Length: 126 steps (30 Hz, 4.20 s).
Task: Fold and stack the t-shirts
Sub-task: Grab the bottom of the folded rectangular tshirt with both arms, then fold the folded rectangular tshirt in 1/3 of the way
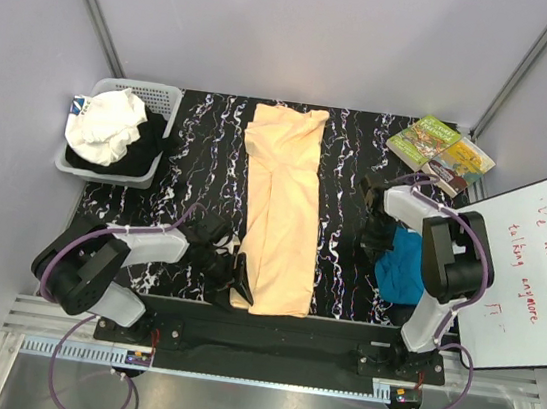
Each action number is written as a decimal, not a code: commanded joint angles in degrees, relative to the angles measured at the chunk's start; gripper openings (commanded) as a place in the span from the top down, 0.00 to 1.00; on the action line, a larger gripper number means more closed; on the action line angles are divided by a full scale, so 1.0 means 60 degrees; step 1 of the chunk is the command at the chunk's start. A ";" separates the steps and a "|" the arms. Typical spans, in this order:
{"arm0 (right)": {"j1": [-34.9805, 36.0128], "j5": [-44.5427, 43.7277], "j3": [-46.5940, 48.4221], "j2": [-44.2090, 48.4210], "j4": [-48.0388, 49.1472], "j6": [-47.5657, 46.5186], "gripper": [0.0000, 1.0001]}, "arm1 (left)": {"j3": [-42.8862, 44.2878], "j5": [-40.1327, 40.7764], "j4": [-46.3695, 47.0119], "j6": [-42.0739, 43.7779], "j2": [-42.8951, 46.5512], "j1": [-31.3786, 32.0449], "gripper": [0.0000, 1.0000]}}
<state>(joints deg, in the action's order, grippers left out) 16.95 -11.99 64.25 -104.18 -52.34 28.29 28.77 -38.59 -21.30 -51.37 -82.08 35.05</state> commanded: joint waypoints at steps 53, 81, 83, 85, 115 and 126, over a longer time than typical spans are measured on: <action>0.5686 0.5280 -0.3253 0.3153 0.4460 0.4337 1.00 | 0.1063 0.3179 -0.0244 0.1502 -0.0309 -0.0114 1.00; 0.2156 0.3096 0.4055 -0.0282 0.1106 -0.0496 0.99 | 0.8003 0.2345 -0.2866 0.2761 -0.2489 -0.1915 1.00; 0.1937 0.3170 0.4872 -0.0784 0.1106 -0.0584 0.98 | 0.8357 0.2126 -0.2881 0.2907 -0.3061 -0.2164 1.00; 0.1819 0.3286 0.5417 -0.1472 0.1077 -0.0672 0.97 | 0.8913 0.1892 -0.2910 0.2967 -0.3586 -0.2383 1.00; 0.0603 0.5025 1.1107 -0.4126 0.0608 -0.1316 0.60 | 1.1024 0.0426 -0.4009 0.4534 -0.5289 -0.3673 0.01; 0.1510 0.7213 1.0968 -0.5574 -0.1426 -0.3353 1.00 | 1.1933 0.0733 -0.4097 0.4110 -0.6182 -0.3688 0.01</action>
<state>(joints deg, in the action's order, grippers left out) 23.33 24.97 127.59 -133.38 -55.37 13.39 97.17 -34.11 -46.04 -25.56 -117.91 13.04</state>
